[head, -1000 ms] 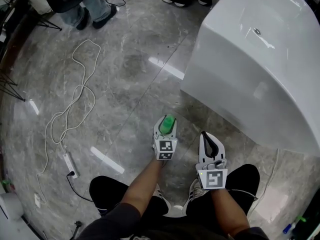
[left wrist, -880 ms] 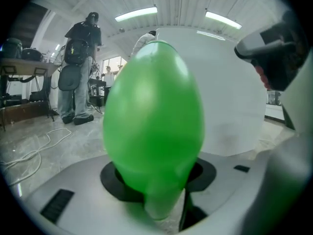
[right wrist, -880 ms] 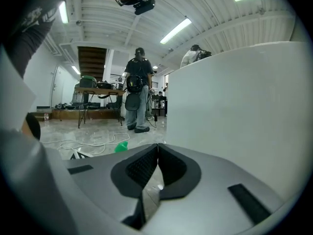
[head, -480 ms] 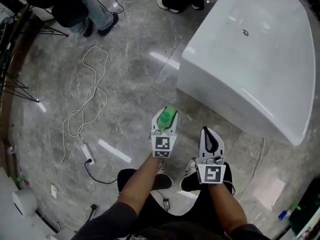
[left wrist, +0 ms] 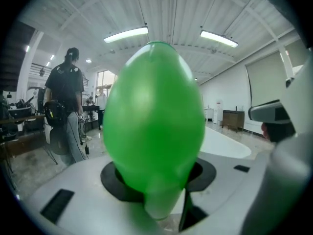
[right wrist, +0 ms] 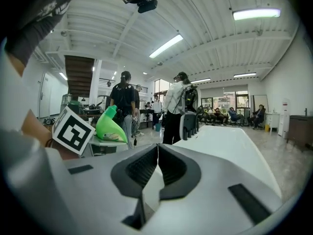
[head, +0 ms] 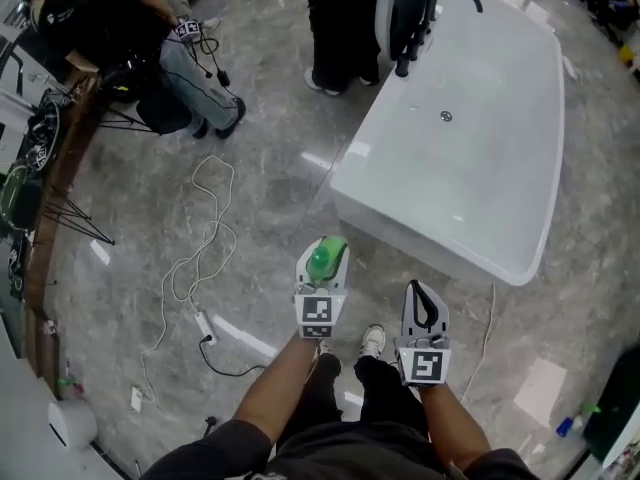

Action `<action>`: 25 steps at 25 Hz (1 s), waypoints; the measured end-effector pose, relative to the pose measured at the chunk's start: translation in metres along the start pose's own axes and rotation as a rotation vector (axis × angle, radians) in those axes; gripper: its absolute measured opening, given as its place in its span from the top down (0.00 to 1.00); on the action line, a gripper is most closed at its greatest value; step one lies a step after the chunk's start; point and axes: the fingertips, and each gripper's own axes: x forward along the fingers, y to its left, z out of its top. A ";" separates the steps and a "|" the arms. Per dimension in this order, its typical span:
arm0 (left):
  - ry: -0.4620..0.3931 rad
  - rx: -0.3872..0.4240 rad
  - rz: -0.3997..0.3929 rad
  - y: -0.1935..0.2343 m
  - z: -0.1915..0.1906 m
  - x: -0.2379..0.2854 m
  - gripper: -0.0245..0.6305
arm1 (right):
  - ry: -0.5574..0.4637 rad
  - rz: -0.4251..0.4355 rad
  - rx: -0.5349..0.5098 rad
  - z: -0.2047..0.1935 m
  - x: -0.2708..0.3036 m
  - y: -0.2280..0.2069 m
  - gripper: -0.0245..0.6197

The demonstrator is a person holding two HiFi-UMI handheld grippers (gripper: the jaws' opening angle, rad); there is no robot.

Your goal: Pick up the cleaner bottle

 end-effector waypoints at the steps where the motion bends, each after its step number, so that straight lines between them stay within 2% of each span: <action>1: 0.000 0.000 0.002 -0.006 0.019 -0.005 0.68 | 0.003 -0.020 0.019 0.015 -0.011 -0.012 0.94; 4: 0.013 0.000 0.013 -0.023 0.065 -0.023 0.68 | -0.004 -0.075 0.088 0.056 -0.042 -0.044 0.94; 6: 0.019 -0.006 0.016 -0.032 0.088 -0.032 0.68 | -0.028 -0.096 0.097 0.079 -0.055 -0.057 0.94; 8: 0.007 -0.008 0.010 -0.037 0.111 -0.031 0.68 | -0.043 -0.100 0.087 0.084 -0.055 -0.065 0.94; 10: -0.005 -0.009 -0.008 -0.049 0.128 -0.026 0.68 | -0.015 -0.118 0.079 0.078 -0.055 -0.078 0.94; 15: -0.009 -0.007 -0.041 -0.072 0.153 -0.025 0.68 | -0.012 -0.226 0.093 0.092 -0.063 -0.107 0.94; 19: -0.028 0.005 -0.122 -0.087 0.177 -0.017 0.68 | -0.010 -0.325 0.075 0.112 -0.066 -0.131 0.94; 25: -0.012 -0.008 -0.260 -0.093 0.200 -0.015 0.68 | -0.026 -0.391 0.098 0.131 -0.066 -0.138 0.94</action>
